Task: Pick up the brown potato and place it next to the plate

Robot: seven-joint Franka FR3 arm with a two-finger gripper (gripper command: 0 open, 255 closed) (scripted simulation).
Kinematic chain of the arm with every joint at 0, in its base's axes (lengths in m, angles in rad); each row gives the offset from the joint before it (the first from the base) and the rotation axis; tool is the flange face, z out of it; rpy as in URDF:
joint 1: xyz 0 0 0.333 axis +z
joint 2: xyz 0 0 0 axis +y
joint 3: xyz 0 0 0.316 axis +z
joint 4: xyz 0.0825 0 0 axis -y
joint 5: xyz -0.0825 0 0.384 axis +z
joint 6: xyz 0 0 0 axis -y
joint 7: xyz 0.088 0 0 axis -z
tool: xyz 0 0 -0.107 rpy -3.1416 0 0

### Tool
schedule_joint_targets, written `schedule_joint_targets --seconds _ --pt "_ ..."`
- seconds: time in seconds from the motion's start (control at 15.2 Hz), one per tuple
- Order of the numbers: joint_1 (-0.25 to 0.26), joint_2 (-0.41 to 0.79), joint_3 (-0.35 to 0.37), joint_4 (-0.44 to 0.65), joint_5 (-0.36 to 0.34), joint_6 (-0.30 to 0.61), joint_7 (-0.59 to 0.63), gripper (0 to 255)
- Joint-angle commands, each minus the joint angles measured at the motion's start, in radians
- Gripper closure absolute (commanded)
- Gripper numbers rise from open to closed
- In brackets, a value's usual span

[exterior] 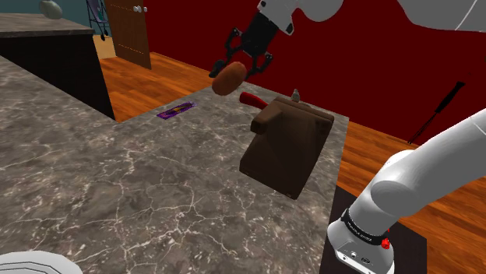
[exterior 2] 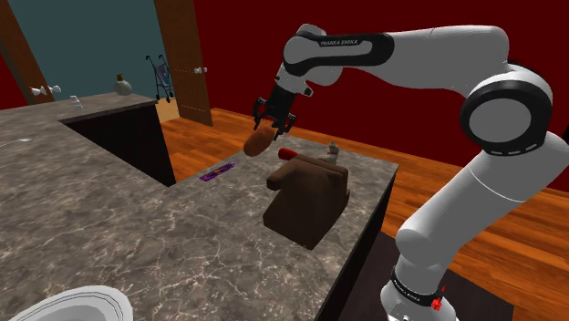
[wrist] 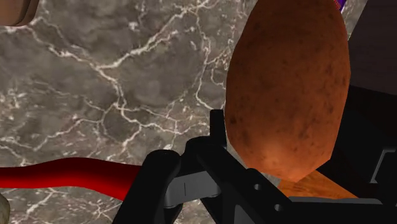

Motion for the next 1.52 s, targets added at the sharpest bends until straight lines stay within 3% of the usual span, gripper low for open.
schedule_joint_targets --seconds 0.0,0.13,0.53,1.45 --pt "-0.002 0.003 -0.002 0.028 -0.005 -0.024 0.008 255" --pt "-0.002 0.005 -0.003 0.047 -0.008 -0.040 0.014 255" --pt "0.043 -0.095 0.084 -0.040 0.010 -0.007 0.132 255" --pt "0.130 -0.208 0.336 -0.083 0.044 0.050 0.449 255"
